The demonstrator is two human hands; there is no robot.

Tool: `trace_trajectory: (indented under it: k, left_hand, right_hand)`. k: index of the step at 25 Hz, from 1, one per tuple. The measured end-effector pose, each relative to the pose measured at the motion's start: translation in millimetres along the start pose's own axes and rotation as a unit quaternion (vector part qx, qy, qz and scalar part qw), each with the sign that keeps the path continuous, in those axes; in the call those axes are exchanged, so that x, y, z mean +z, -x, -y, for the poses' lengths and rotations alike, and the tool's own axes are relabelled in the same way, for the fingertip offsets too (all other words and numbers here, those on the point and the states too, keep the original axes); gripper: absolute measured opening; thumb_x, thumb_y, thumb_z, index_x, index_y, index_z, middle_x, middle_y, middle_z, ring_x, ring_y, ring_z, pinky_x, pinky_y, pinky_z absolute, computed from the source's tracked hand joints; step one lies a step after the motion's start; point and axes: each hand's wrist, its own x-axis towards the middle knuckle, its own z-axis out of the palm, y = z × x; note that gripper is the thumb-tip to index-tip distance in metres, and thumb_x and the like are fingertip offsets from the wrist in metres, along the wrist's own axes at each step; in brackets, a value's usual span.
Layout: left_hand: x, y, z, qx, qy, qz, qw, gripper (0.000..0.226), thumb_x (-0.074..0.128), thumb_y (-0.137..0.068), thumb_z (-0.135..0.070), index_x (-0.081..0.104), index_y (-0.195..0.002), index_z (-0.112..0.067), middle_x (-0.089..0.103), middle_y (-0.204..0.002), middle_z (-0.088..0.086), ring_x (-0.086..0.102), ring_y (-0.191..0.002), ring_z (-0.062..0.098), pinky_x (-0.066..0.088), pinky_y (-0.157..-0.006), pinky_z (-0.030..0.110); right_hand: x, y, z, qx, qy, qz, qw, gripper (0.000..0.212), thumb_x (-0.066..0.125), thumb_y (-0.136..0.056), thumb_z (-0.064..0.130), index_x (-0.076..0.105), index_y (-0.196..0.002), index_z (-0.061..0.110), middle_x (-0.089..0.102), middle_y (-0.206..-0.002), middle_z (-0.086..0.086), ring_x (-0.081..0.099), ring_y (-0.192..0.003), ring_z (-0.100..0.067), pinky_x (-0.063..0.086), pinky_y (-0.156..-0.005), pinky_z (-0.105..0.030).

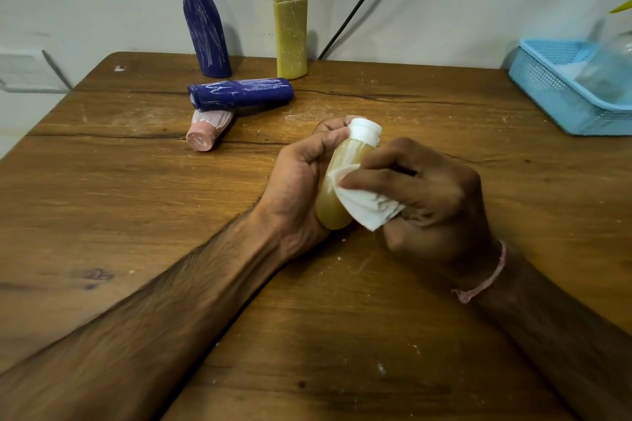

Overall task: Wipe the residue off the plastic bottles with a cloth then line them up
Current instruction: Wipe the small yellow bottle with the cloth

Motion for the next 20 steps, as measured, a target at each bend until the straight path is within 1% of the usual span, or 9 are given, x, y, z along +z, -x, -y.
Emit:
trace_trajectory:
  k: [2,4,6,9,11,14,15,17,20]
  left_hand:
    - [-1,-1,0,0.003,0.003,0.011,1.0,0.028,0.05,-0.093,-0.015,0.055,-0.121,-0.015,0.066,-0.101,0.011,0.063,-0.084,0.021,0.05,-0.077,0.036]
    - [-2,-1,1,0.009,-0.029,0.004,1.0,0.025,0.05,-0.096,-0.016,0.057,-0.12,-0.015,0.068,-0.1,0.009,0.063,-0.082,0.021,0.048,-0.074,0.035]
    - [-3,-2,1,0.01,-0.042,-0.005,0.999,0.021,0.048,-0.099,-0.017,0.059,-0.116,-0.016,0.069,-0.097,0.007,0.064,-0.08,0.02,0.048,-0.071,0.034]
    - [0,0,0,0.003,-0.014,0.014,1.0,0.021,0.045,-0.099,-0.015,0.056,-0.117,-0.016,0.067,-0.095,0.007,0.063,-0.08,0.018,0.052,-0.071,0.033]
    - [0,0,0,0.0,-0.012,0.021,1.0,0.023,0.045,-0.099,-0.014,0.054,-0.12,-0.016,0.068,-0.093,0.006,0.064,-0.078,0.017,0.054,-0.067,0.032]
    - [-1,-1,1,0.012,-0.034,0.017,0.999,0.022,0.046,-0.1,-0.013,0.054,-0.12,-0.015,0.069,-0.091,0.004,0.064,-0.075,0.017,0.053,-0.064,0.031]
    - [-1,-2,1,0.013,-0.034,0.015,0.999,0.021,0.046,-0.1,-0.013,0.055,-0.119,-0.015,0.068,-0.091,0.004,0.064,-0.075,0.017,0.052,-0.065,0.032]
    - [-1,-1,0,0.008,-0.022,0.02,1.0,0.019,0.046,-0.1,-0.013,0.055,-0.116,-0.015,0.068,-0.092,0.004,0.064,-0.076,0.017,0.052,-0.068,0.032]
    - [1,1,0,0.008,-0.021,0.025,0.999,0.019,0.045,-0.099,-0.013,0.056,-0.115,-0.015,0.067,-0.095,0.006,0.063,-0.077,0.017,0.055,-0.065,0.031]
  right_hand:
    - [-1,-1,-1,0.01,0.011,-0.005,1.0,0.03,0.062,-0.08,0.007,0.077,-0.106,0.003,0.071,-0.099,-0.013,0.065,-0.09,-0.019,0.048,-0.078,-0.011]
    - [-3,-3,-5,0.067,0.037,-0.057,0.995,0.027,0.067,-0.084,0.005,0.075,-0.11,0.003,0.07,-0.102,-0.014,0.065,-0.091,-0.02,0.048,-0.077,-0.009]
    - [-2,-3,-6,0.087,0.04,-0.066,0.993,0.028,0.067,-0.086,0.004,0.074,-0.113,0.004,0.069,-0.105,-0.016,0.064,-0.093,-0.02,0.048,-0.079,-0.008]
    - [2,-2,2,0.025,-0.003,0.004,1.0,0.036,0.059,-0.08,0.005,0.076,-0.111,0.005,0.069,-0.103,-0.015,0.063,-0.094,-0.02,0.049,-0.079,-0.013]
    - [1,-2,3,0.005,-0.004,0.015,1.0,0.035,0.059,-0.081,0.009,0.076,-0.111,0.005,0.069,-0.102,-0.015,0.063,-0.093,-0.019,0.051,-0.077,-0.019]
    - [-2,-4,-2,0.071,0.034,-0.055,0.995,0.031,0.063,-0.087,0.01,0.074,-0.115,0.005,0.068,-0.104,-0.016,0.063,-0.092,-0.02,0.051,-0.076,-0.015]
    - [-2,-5,-3,0.076,0.036,-0.055,0.995,0.031,0.063,-0.087,0.01,0.074,-0.116,0.005,0.068,-0.105,-0.016,0.063,-0.093,-0.02,0.05,-0.078,-0.012]
    - [1,-3,1,0.032,0.017,0.0,0.999,0.034,0.062,-0.083,0.008,0.075,-0.114,0.005,0.068,-0.104,-0.015,0.062,-0.094,-0.019,0.047,-0.08,-0.01]
    - [2,-2,4,-0.056,0.01,0.05,0.997,0.033,0.064,-0.079,0.01,0.077,-0.108,0.006,0.07,-0.1,-0.014,0.066,-0.088,-0.023,0.054,-0.072,-0.027]
